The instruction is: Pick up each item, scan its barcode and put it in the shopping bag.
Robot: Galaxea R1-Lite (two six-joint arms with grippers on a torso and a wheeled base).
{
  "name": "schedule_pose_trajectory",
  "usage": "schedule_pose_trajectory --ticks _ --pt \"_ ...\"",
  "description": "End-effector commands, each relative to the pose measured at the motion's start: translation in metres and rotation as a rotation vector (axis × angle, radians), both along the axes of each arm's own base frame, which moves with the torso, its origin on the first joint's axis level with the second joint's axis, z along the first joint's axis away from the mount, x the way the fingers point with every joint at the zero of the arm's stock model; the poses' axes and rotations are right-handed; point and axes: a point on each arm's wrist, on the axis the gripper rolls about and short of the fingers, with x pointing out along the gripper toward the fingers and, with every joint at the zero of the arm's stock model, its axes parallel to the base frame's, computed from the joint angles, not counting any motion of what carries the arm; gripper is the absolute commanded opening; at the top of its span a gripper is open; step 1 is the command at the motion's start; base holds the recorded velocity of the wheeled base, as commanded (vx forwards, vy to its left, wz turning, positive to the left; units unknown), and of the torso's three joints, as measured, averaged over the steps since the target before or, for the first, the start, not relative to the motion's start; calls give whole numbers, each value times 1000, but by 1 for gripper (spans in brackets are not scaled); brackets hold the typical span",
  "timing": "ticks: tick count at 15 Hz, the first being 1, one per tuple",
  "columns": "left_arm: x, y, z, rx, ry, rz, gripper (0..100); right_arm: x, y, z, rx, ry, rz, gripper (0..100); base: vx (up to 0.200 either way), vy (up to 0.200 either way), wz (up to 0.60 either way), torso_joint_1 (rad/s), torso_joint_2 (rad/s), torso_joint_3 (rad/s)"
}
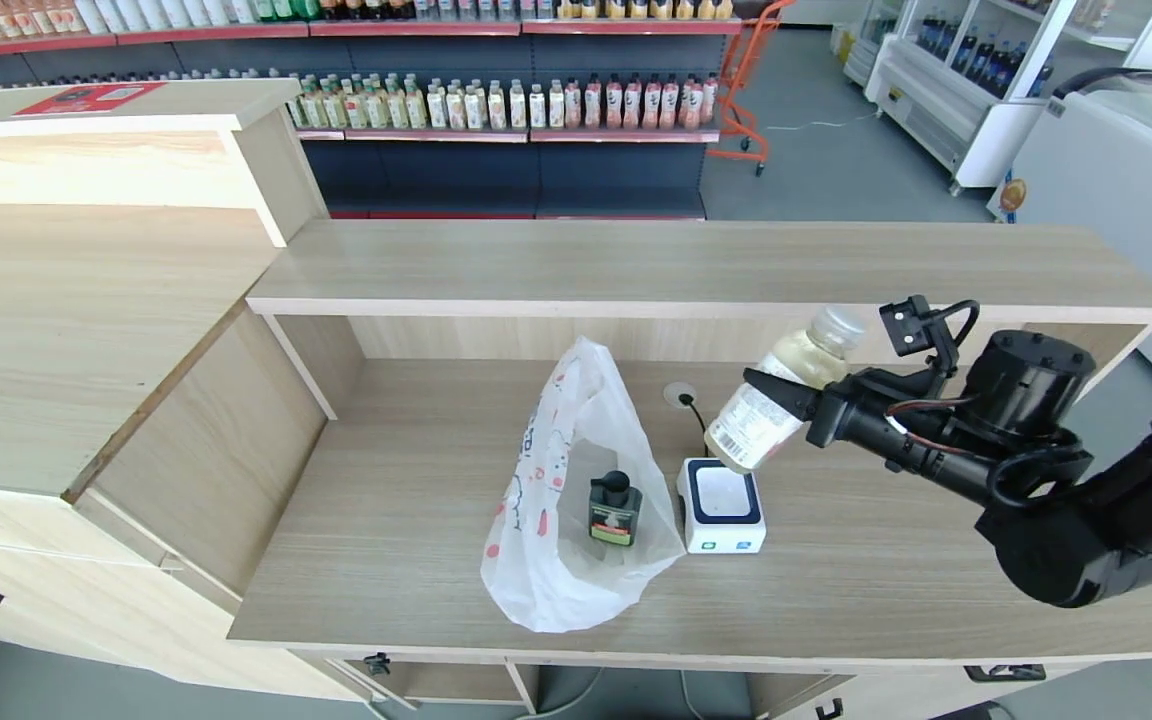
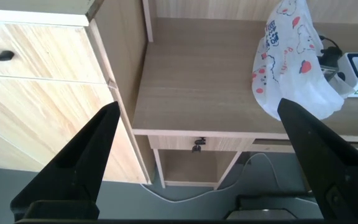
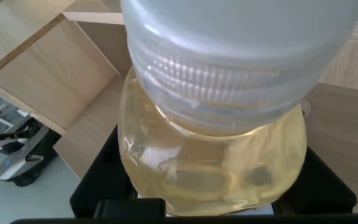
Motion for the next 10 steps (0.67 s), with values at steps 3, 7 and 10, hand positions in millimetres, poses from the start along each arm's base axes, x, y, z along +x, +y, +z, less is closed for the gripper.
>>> schedule_pose_trajectory --ticks 3,7,10 --pt "0 0 0 0 -1 0 100 40 32 -40 -26 57 60 0 0 0 0 0 0 0" --pt "0 0 0 0 -1 0 100 81 73 -63 -25 42 121 0 0 0 0 0 0 0" --pt "0 0 0 0 -1 0 100 102 93 -74 -21 21 144 0 0 0 0 0 0 0"
